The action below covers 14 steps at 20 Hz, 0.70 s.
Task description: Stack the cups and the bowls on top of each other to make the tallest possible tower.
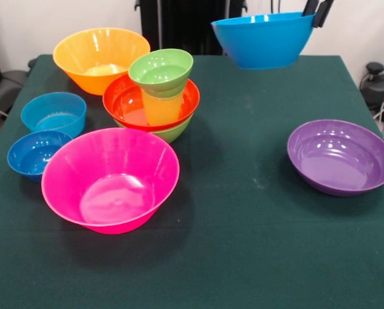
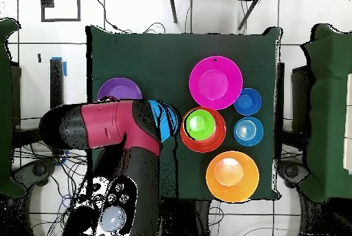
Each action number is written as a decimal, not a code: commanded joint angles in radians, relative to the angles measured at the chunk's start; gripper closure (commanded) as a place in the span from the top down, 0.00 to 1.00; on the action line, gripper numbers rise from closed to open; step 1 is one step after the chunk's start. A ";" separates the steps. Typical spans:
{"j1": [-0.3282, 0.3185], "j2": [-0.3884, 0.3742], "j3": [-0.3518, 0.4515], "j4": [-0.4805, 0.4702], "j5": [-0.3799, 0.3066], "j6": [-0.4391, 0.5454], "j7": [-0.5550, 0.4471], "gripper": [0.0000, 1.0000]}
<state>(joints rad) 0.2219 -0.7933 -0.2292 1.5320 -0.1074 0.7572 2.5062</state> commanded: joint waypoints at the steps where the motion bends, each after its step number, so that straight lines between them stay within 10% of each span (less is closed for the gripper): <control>1: -0.044 0.014 0.140 0.047 -0.053 0.061 -0.177 0.00; 14: -0.174 0.095 0.246 -0.009 -0.048 0.293 -0.244 0.00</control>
<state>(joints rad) 0.0860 -0.7499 -0.1244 1.5261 -0.1077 0.9138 2.5062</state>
